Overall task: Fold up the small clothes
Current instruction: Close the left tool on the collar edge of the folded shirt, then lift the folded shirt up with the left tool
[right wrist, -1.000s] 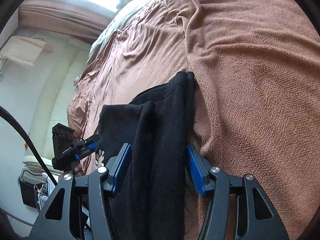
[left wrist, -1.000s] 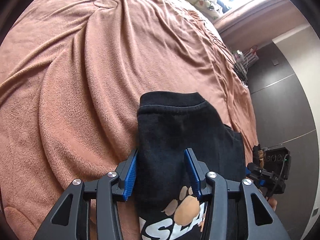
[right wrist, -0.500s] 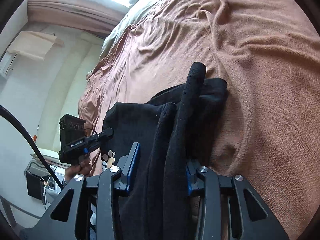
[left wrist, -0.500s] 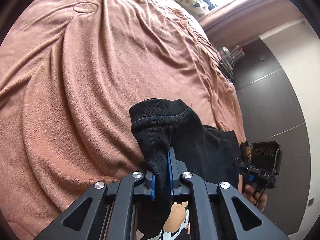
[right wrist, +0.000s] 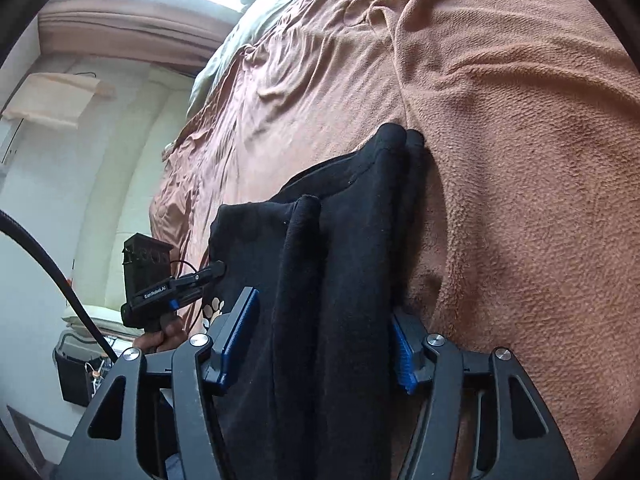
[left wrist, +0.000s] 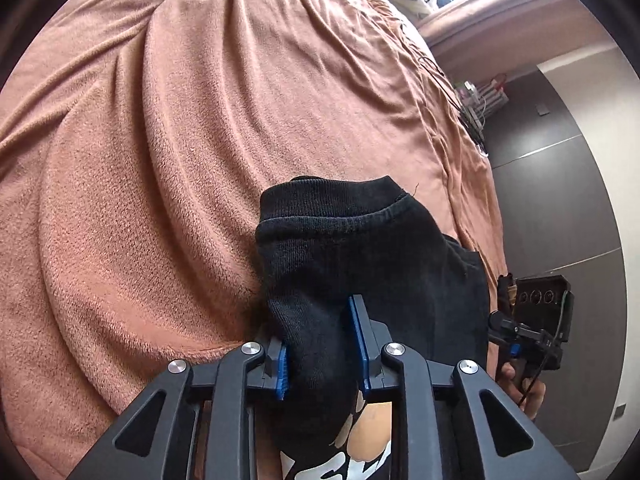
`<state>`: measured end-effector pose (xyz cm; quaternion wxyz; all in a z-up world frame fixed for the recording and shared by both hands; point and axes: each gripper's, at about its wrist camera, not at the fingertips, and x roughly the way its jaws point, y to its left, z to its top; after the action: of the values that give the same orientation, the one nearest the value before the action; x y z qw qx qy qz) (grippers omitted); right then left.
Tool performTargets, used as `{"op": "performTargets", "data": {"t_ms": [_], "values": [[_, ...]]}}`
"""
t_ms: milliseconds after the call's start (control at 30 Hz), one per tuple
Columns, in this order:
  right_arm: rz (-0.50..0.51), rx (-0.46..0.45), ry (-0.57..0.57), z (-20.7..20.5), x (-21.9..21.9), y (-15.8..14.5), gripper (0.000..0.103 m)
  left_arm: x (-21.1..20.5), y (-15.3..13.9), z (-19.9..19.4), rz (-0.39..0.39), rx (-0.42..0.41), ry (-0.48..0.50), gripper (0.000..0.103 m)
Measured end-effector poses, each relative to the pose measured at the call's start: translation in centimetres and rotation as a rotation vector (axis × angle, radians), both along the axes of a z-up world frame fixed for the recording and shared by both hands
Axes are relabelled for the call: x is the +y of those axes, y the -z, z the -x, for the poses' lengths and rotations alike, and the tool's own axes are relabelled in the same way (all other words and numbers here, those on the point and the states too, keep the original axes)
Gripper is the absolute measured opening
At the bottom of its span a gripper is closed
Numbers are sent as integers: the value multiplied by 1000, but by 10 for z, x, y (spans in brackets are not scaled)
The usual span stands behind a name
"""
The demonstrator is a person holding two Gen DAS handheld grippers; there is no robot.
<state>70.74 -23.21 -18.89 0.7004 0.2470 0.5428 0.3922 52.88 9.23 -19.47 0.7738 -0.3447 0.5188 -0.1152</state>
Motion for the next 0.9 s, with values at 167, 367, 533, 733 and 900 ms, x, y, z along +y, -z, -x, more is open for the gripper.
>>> {"op": "performTargets", "data": {"t_ms": [167, 367, 533, 733, 900], "values": [[6, -2, -8, -14, 17, -1, 58, 1, 2, -6, 17, -17, 8, 26], [105, -41, 12, -15, 29, -4, 19, -2, -2, -10, -4, -54, 26, 17], [116, -112, 8, -2, 35, -24, 11, -3, -19, -3, -8, -108, 28, 8], [127, -214, 13, 23, 38, -56, 11, -6, -56, 12, -28, -183, 39, 8], [120, -308, 30, 56, 29, -86, 11, -9, -86, 28, -21, -245, 33, 7]]}}
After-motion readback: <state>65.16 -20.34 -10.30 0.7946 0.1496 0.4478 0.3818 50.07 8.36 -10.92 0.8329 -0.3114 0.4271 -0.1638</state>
